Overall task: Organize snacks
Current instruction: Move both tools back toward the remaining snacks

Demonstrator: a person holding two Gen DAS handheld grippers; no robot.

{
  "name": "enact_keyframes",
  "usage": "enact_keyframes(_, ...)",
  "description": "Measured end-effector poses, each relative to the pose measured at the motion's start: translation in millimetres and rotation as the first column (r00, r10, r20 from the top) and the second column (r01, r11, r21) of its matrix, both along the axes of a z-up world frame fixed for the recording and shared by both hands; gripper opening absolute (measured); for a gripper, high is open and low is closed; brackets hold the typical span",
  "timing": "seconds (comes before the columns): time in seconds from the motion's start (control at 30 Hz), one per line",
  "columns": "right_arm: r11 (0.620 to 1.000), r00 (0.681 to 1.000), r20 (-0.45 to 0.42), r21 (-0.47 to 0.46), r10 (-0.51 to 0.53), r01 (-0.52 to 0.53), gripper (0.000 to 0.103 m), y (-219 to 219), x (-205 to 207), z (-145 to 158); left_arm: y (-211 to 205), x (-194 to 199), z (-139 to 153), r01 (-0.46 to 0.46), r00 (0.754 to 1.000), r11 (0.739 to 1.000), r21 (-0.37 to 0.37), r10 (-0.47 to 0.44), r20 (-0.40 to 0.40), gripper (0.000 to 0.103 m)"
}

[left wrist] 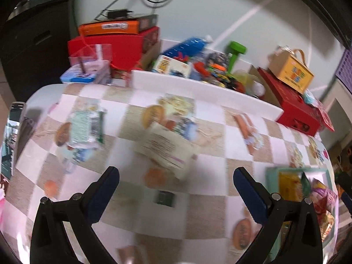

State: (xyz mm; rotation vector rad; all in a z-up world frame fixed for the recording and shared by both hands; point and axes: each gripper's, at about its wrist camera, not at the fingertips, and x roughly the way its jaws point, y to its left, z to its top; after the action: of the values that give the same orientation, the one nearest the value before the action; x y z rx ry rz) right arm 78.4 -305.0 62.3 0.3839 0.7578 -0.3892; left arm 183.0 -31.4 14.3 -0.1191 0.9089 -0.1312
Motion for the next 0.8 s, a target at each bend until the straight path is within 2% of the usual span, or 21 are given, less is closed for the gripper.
enact_keyframes(0.17, 0.996, 0.996, 0.009, -0.020, 0.089, -0.088, 0.103, 35, 20, 5, 38, 13, 4, -0.046, 0.999, 0.999, 0.013, 0.045, 0.020, 0.103)
enact_keyframes(0.47, 0.964, 0.963, 0.041, -0.036, 0.265, -0.264, 0.103, 108, 66, 7, 92, 36, -1, -0.117, 0.993, 0.993, 0.011, 0.117, 0.034, 0.103)
enact_keyframes(0.63, 0.943, 0.943, 0.010, -0.022, 0.334, -0.333, 0.103, 138, 91, -13, 107, 49, -12, -0.125, 0.992, 0.991, 0.057, 0.124, 0.026, 0.103)
enact_keyframes(0.8, 0.916, 0.915, -0.067, -0.012, 0.399, -0.400, 0.103, 166, 115, -47, 119, 62, -32, -0.127, 0.991, 0.990, 0.057, 0.129, -0.029, 0.103)
